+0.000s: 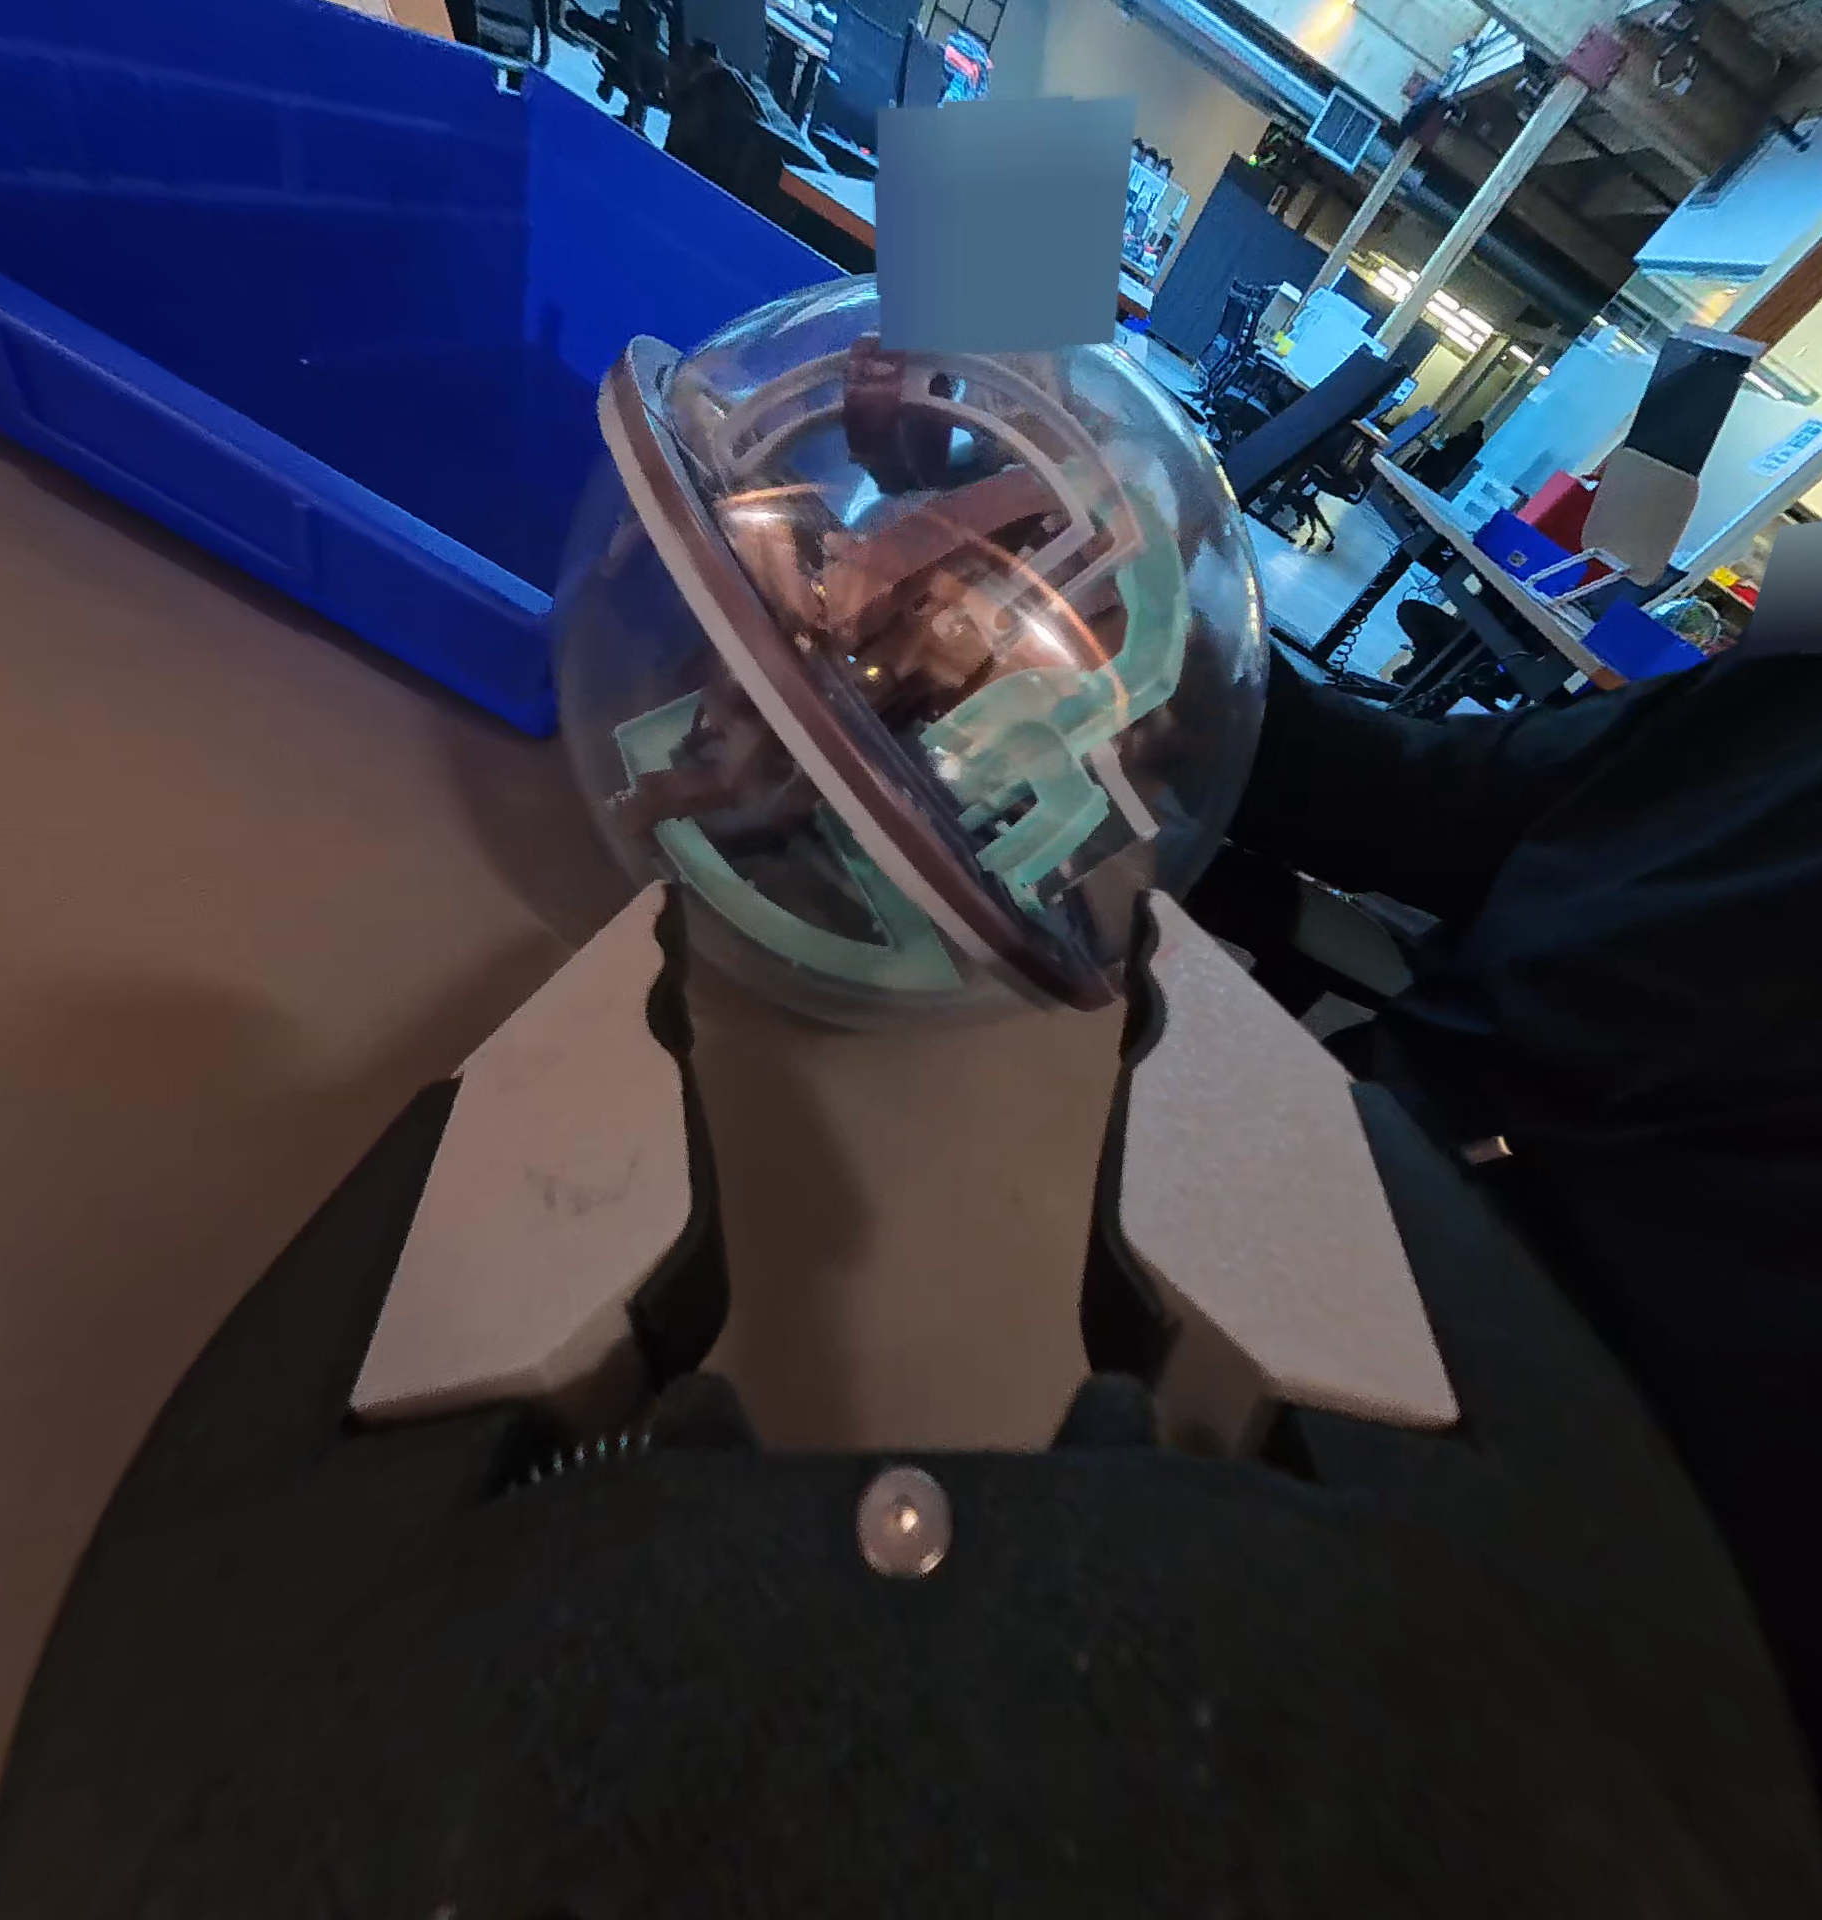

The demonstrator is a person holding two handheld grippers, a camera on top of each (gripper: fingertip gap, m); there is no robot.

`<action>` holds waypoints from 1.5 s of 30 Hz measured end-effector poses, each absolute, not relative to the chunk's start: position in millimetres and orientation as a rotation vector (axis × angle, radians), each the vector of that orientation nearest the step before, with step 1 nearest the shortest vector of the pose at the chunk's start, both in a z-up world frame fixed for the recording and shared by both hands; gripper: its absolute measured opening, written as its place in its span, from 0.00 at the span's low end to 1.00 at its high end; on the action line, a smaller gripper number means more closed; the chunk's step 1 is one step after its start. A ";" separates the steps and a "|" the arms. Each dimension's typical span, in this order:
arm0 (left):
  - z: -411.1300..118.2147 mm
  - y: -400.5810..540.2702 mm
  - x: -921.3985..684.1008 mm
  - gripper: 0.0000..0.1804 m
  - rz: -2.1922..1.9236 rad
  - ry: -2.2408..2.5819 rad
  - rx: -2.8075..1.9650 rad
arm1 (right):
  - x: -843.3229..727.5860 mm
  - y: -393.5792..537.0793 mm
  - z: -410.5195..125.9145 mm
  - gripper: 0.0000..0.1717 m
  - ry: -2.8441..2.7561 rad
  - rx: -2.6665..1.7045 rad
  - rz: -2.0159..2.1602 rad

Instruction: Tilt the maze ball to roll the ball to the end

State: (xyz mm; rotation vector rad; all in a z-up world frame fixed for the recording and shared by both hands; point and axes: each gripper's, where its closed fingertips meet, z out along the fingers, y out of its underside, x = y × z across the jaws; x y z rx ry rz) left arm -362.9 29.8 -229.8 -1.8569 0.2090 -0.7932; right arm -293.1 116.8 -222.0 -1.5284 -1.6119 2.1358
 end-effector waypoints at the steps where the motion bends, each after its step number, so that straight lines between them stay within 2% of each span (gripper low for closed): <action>1: -230.5 29.1 -363.3 0.44 -0.793 0.216 -1.858 | -295.9 115.5 -224.5 0.65 -1.640 -1.538 2.101; 7: -232.4 27.7 -363.8 0.40 -0.818 0.235 -1.852 | -307.8 103.8 -227.3 0.70 -1.725 -1.560 2.110; 14: -230.3 28.1 -365.4 0.41 -0.897 0.171 -1.807 | -306.6 102.5 -229.2 0.70 -1.701 -1.561 2.131; 18: -232.9 28.4 -361.8 0.44 -0.889 0.158 -1.830 | -306.6 104.7 -227.6 0.69 -1.677 -1.546 2.131; 24: -232.4 25.9 -351.2 0.56 -0.866 0.141 -1.864 | -307.1 104.9 -226.3 0.68 -1.661 -1.542 2.122; 45: -233.7 34.5 -354.9 0.52 -0.861 0.118 -1.837 | -297.2 102.0 -235.5 0.66 -1.730 -1.538 2.030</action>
